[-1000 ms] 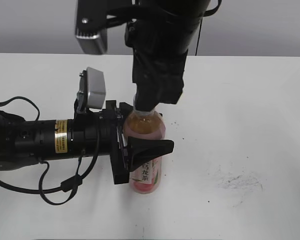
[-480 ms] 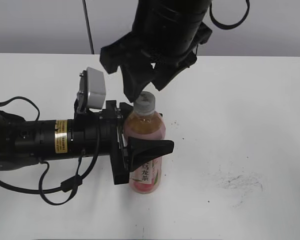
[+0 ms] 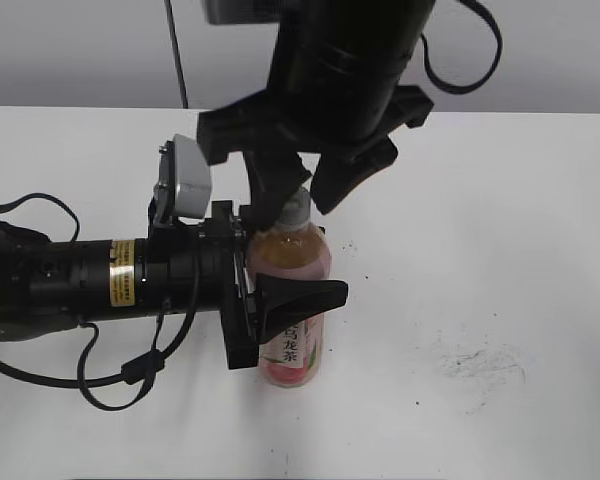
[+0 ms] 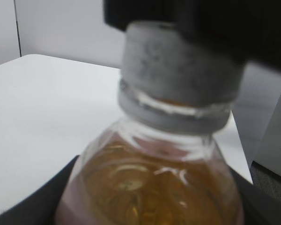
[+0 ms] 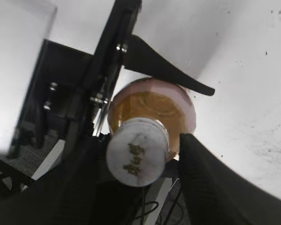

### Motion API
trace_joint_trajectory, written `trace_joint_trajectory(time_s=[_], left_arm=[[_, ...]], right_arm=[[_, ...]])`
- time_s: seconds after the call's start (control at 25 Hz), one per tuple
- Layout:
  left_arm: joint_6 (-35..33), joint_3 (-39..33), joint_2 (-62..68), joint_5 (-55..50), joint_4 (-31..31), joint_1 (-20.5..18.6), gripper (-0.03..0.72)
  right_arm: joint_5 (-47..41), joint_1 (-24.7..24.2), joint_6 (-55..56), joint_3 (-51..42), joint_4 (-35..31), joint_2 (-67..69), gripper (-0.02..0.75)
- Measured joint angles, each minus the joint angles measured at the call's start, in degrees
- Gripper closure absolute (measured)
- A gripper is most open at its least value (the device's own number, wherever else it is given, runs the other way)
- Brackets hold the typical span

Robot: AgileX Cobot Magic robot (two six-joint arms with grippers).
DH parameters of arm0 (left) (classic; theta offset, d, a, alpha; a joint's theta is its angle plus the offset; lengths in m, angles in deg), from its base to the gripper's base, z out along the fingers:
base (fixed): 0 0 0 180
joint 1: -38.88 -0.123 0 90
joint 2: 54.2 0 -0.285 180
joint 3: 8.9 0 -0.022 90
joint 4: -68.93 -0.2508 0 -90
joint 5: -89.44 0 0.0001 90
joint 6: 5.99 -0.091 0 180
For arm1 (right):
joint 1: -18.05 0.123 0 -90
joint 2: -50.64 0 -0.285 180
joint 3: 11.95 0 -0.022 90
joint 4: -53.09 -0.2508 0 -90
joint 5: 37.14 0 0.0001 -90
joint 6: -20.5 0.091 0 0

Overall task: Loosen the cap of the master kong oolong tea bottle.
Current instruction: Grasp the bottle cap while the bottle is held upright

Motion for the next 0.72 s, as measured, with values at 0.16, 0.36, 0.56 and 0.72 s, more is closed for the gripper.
trace_joint_trajectory(time_s=[0.16,0.36,0.56,0.72], left_arm=[[0.0,0.0,0.0,0.0,0.0,0.0,0.243],[0.0,0.0,0.0,0.0,0.0,0.0,0.243],[0.0,0.0,0.0,0.0,0.0,0.0,0.243],[0.0,0.0,0.0,-0.1,0.0,0.0,0.243]], right_arm=[[0.0,0.0,0.0,-1.0,0.0,0.0,0.33],[0.0,0.0,0.0,-1.0,0.0,0.0,0.344],[0.0,0.0,-2.2,-1.0,-0.2,0.0,0.444],[0.0,0.0,-7.1,-1.0,-0.2,0.0,0.447]])
